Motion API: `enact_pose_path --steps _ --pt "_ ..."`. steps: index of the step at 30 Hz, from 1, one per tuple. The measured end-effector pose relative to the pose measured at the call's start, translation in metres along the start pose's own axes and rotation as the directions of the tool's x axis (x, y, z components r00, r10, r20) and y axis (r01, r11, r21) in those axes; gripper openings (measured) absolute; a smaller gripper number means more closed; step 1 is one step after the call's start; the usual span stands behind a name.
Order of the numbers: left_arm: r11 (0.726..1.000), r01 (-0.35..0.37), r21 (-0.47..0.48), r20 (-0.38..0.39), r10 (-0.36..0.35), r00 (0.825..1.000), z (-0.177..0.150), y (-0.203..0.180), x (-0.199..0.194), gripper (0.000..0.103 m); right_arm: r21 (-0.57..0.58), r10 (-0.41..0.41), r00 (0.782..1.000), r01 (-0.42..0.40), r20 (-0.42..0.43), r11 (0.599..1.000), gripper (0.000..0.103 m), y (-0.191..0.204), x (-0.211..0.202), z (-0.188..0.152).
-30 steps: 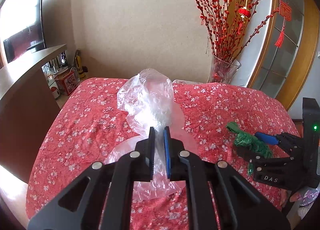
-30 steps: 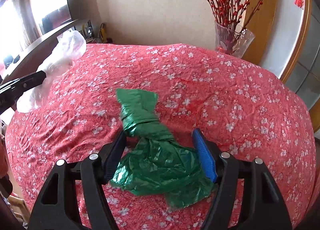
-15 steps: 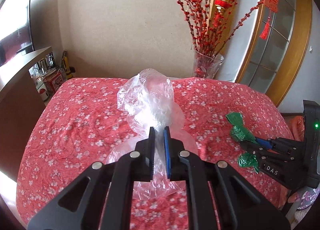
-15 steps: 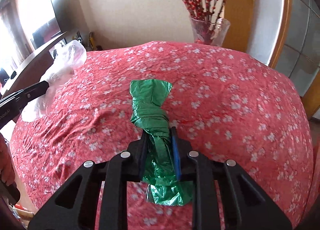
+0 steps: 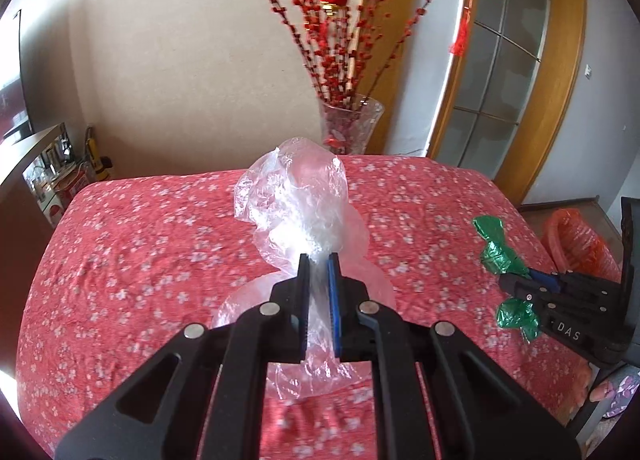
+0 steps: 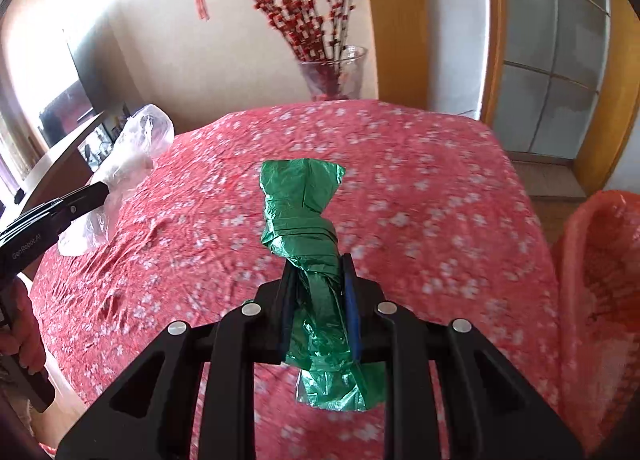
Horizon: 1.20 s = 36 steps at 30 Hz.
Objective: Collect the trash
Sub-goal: 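Carry the clear and green bags over the basket with both tools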
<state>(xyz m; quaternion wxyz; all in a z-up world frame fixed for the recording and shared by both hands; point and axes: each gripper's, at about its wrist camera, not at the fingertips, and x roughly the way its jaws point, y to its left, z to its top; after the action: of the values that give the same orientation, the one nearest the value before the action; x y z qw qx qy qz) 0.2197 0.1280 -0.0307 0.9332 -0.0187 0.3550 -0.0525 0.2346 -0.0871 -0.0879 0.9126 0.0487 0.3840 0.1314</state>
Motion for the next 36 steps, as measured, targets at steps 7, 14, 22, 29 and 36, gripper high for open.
enact_pose_path --steps 7,14,22,29,36 --pt "0.997 0.052 0.054 -0.005 -0.052 0.999 0.004 -0.042 0.004 0.010 0.059 -0.088 0.995 0.085 0.047 0.995 0.022 -0.038 -0.030 -0.011" --pt "0.988 0.112 0.103 -0.018 -0.110 0.994 0.004 -0.088 0.011 0.010 0.114 -0.203 0.976 0.193 0.080 0.975 0.022 -0.074 -0.060 -0.020" --pt "0.972 0.180 0.151 -0.035 -0.176 0.984 0.001 -0.139 0.015 0.010 0.180 -0.287 0.950 0.263 0.121 0.948 0.022 -0.108 -0.091 -0.030" --pt "0.951 0.243 0.193 -0.040 -0.240 0.970 0.002 -0.182 0.013 0.010 0.252 -0.335 0.930 0.292 0.149 0.923 0.022 -0.139 -0.119 -0.039" --pt "0.921 0.324 0.217 -0.051 -0.321 0.946 0.006 -0.227 0.009 0.010 0.336 -0.366 0.914 0.295 0.174 0.895 0.022 -0.173 -0.143 -0.047"
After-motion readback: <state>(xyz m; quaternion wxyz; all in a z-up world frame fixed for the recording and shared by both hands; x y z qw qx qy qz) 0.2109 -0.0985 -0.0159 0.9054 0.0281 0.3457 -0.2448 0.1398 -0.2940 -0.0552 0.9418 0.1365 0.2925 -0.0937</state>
